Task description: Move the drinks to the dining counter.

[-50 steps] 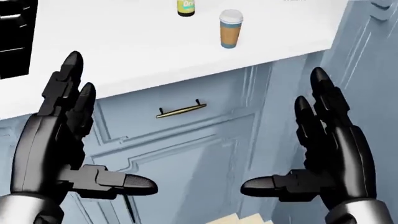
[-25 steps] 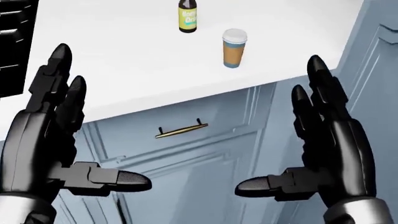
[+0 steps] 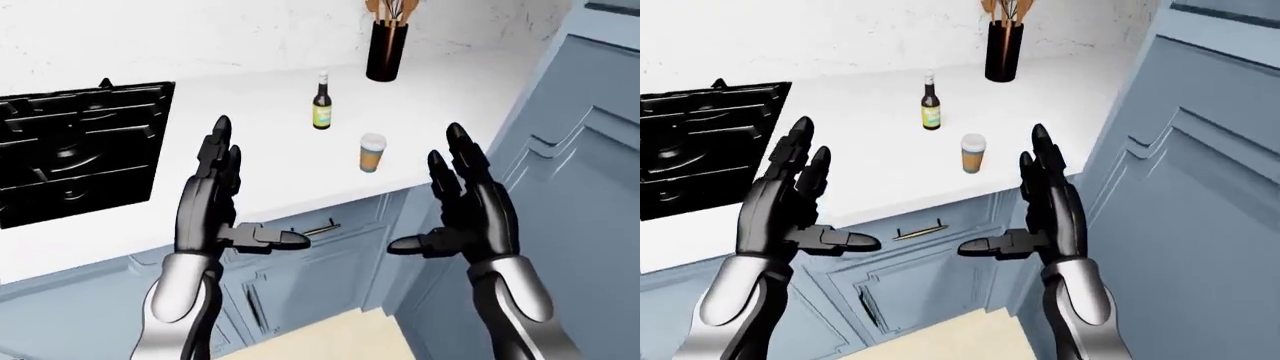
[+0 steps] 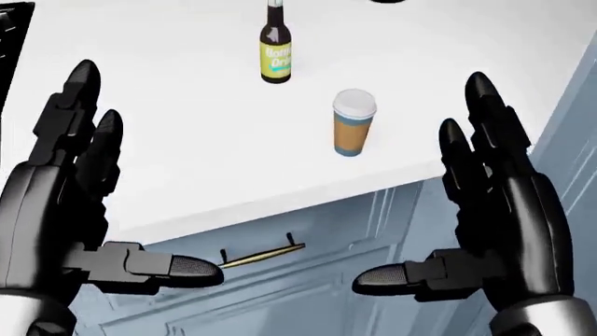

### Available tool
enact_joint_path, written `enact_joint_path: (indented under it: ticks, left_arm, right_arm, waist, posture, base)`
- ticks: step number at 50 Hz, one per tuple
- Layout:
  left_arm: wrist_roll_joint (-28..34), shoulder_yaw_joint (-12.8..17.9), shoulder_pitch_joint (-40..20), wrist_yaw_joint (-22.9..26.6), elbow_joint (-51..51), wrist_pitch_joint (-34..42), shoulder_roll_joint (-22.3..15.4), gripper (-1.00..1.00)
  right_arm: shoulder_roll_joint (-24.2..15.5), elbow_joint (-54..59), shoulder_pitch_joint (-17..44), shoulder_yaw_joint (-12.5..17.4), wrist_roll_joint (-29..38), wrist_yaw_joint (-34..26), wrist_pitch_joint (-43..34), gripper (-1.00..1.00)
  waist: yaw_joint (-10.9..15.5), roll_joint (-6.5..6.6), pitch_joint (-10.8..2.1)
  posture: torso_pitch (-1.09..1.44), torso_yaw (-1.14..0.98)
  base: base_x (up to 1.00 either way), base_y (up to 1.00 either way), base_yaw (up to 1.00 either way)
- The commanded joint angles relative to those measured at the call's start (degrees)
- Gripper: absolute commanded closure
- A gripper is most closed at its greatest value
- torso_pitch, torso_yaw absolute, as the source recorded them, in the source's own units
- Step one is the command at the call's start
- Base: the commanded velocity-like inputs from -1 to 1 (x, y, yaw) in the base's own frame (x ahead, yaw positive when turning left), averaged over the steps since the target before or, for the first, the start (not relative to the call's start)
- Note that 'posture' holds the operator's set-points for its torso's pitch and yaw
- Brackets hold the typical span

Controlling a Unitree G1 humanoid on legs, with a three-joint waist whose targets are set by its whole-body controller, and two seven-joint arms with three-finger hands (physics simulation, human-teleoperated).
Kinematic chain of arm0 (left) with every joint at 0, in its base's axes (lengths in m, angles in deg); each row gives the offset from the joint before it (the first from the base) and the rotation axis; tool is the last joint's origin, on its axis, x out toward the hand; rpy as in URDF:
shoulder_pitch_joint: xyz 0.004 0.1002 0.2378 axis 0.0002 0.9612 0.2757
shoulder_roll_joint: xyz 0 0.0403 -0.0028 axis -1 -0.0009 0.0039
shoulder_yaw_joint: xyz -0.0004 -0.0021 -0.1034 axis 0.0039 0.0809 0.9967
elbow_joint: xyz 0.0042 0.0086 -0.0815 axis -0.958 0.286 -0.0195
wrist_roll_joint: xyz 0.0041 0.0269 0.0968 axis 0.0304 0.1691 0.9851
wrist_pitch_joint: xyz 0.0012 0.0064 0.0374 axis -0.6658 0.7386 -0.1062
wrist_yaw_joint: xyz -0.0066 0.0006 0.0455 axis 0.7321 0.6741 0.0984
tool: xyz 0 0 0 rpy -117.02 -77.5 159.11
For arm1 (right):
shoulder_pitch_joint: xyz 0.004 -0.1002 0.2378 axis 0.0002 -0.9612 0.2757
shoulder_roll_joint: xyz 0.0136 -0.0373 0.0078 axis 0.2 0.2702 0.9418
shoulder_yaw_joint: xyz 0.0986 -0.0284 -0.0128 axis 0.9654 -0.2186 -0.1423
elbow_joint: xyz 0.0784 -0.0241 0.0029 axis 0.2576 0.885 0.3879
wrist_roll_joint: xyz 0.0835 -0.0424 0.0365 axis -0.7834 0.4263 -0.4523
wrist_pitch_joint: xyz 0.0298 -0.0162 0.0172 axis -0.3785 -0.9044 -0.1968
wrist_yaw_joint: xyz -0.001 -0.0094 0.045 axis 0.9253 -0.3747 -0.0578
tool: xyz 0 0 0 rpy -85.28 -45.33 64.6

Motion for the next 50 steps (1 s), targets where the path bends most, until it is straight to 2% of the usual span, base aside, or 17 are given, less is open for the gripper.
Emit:
enact_joint_path:
  ticks: [1,4,5,7,9,15,20,21,22,25,28,29,32,35,36,41,50]
  left_arm:
    - [-0.3,-0.4,-1.47,0.09,-1.74,-1.0,0.11,-1.0]
    - [-0.32,-0.45,-1.79,-0.01,-2.51,-0.07,0.04,-1.0]
    - [-0.29,-0.5,-1.84,-0.02,-2.69,0.11,0.01,-1.0]
    - [-0.25,-0.59,-1.89,-0.02,-2.71,0.13,0.01,-1.0]
    - [-0.22,-0.68,-2.07,-0.03,-3.11,0.61,0.01,-1.0]
    - [-0.17,-0.57,-2.68,0.04,-3.62,1.38,-0.02,-1.0]
    - [-0.42,-0.32,-2.76,-0.07,-4.33,2.05,-0.12,-1.0]
    - [-0.49,-0.23,-2.56,0.02,-3.97,1.48,-0.16,-1.0]
    - [-0.57,-0.14,-2.48,0.04,-3.96,1.37,-0.17,-1.0]
    - [-0.5,-0.52,-2.85,-0.17,-5.27,2.91,-0.17,-1.0]
    - [-0.36,-0.71,-3.66,-0.25,-5.76,3.98,-0.27,-1.0]
    - [-0.27,-0.84,-3.75,-0.27,-5.97,4.25,-0.27,-1.0]
    - [-0.17,-0.95,-3.15,-0.12,-5.77,3.57,-0.18,-1.0]
    - [-0.21,-0.82,-3.03,-0.03,-5.66,3.29,-0.09,-1.0]
    - [-0.25,-0.77,-3.18,-0.04,-6.07,3.79,-0.12,-1.0]
    - [-0.53,-0.3,-2.96,0.05,-6.09,3.47,-0.14,-1.0]
    - [-0.93,0.29,-4.93,-0.23,-7.57,6.64,-0.86,-1.0]
  right_arm:
    - [-0.41,-1.17,0.76,0.91,0.14,0.09,1.52,-1.0]
    - [-0.43,-1.97,0.73,1.12,-0.14,0.18,0.95,-1.0]
    - [-0.44,-2.35,0.79,1.19,-0.27,0.25,0.62,-1.0]
    - [-0.46,-2.59,0.76,1.01,-0.06,0.36,0.65,-1.0]
    - [-0.48,-3.37,0.66,0.89,0.03,0.24,0.63,-1.0]
    - [-0.3,-4.06,0.57,0.95,-0.58,-0.16,1.31,-1.0]
    - [0.1,-4.79,-0.2,0.89,-3.36,-0.87,0.94,-1.0]
    - [0.02,-4.84,-0.49,0.63,-3.44,-1.07,1.06,-1.0]
    - [0.1,-5.32,-0.34,0.95,-4.24,-1.0,0.4,-1.0]
    - [-0.16,-5.58,-0.09,1.33,-4.95,-0.89,0.04,-1.0]
    - [-0.47,-7.15,-0.06,1.67,-5.62,-0.6,-0.96,-1.0]
    - [-0.5,-7.44,0.05,2.02,-5.89,-0.48,-1.05,-1.0]
    - [-0.62,-7.25,-0.29,2.33,-5.77,-0.52,-0.02,-1.0]
    - [-0.73,-8.02,-0.18,2.13,-5.64,-0.29,-0.49,-1.0]
    - [-0.75,-8.12,-0.15,1.9,-5.45,-0.28,-0.48,-1.0]
    - [-0.17,-8.21,-0.35,1.78,-7.08,-0.75,-0.67,-1.0]
    - [-0.18,-5.72,0.78,-0.75,-4.86,-1.09,1.2,-1.0]
  waist:
    - [-0.23,0.12,-0.7]
    - [-0.4,-5.04,-2.34]
    - [-1.1,-2.85,-1.12]
    - [-1.44,-3.34,0.03]
    - [-1.47,-3.71,-0.48]
    - [-2.05,-2.27,-0.21]
    - [-2.31,1.22,-1.4]
    - [-2.58,2.49,-3.05]
    - [-0.69,-1.31,-1.18]
    - [-0.71,1.4,-0.67]
    - [-1.16,1.54,-1.69]
    - [-0.19,0.1,-1.04]
    - [-0.15,-0.24,0.26]
    - [0.0,-4.02,-1.34]
    - [-0.57,-1.71,-0.42]
    - [-1.71,0.32,-1.43]
    - [-1.95,-0.19,-2.34]
  posture:
    - [0.0,0.0]
    - [0.0,0.0]
    - [0.0,0.0]
    - [0.0,0.0]
    - [0.0,0.0]
    - [0.0,0.0]
    - [0.0,0.0]
    - [0.0,0.0]
    - [0.0,0.0]
    - [0.0,0.0]
    - [0.0,0.0]
    - [0.0,0.0]
    - [0.0,0.0]
    - [0.0,0.0]
    - [0.0,0.0]
    - [0.0,0.0]
    - [0.0,0.0]
  base:
    - [0.34,-0.28,0.0]
    - [0.33,-0.26,0.0]
    - [0.33,-0.27,0.0]
    - [0.33,-0.22,0.0]
    - [0.17,0.0,0.0]
    - [0.0,0.0,0.0]
    - [0.0,0.0,0.0]
    - [0.0,0.28,0.0]
    - [0.0,0.0,0.66]
    - [0.0,0.0,0.71]
    - [0.0,0.09,0.48]
    - [0.0,0.0,0.0]
    - [0.0,0.0,0.0]
    - [0.0,0.0,0.0]
    - [0.0,0.0,0.0]
    - [0.0,0.0,0.0]
    - [0.0,0.0,0.0]
